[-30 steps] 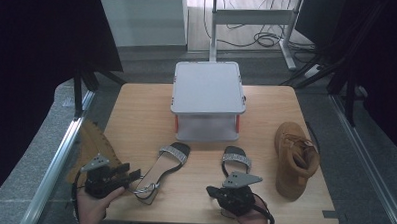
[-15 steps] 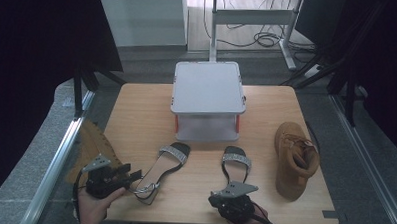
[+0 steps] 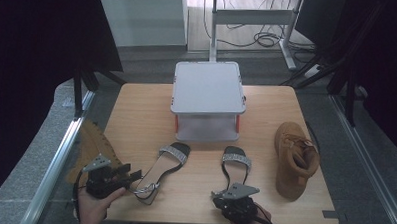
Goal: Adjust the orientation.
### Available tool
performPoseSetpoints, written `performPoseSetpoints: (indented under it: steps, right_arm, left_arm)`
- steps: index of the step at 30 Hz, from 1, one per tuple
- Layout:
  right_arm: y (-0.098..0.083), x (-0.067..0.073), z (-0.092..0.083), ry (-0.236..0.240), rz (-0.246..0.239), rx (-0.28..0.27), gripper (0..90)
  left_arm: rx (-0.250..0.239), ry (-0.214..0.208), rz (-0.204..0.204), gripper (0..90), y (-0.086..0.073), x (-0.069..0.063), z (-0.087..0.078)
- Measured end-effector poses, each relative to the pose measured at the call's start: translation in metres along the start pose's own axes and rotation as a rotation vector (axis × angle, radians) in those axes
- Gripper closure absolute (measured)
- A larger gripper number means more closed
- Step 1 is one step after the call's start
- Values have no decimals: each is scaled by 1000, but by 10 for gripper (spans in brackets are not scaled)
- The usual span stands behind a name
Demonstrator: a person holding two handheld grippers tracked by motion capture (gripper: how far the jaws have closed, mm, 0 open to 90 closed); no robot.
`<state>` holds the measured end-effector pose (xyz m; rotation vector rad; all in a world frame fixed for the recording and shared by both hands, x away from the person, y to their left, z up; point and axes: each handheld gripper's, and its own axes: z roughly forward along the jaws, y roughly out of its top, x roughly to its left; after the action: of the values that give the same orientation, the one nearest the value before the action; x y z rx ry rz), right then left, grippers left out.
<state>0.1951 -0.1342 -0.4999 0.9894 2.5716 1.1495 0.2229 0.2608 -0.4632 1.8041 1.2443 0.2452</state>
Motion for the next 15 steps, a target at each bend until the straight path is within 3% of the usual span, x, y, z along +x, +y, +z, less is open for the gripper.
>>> performPoseSetpoints:
  steps: [4, 15]
  right_arm:
    - [0, 6, 5, -6, -13, 19, 897]
    - [-7, -2, -4, -13, -3, 24, 898]
  left_arm:
    - [6, -2, 4, 422, 0, -2, 2]
    - [0, 0, 1, 422, 0, 0, -1]
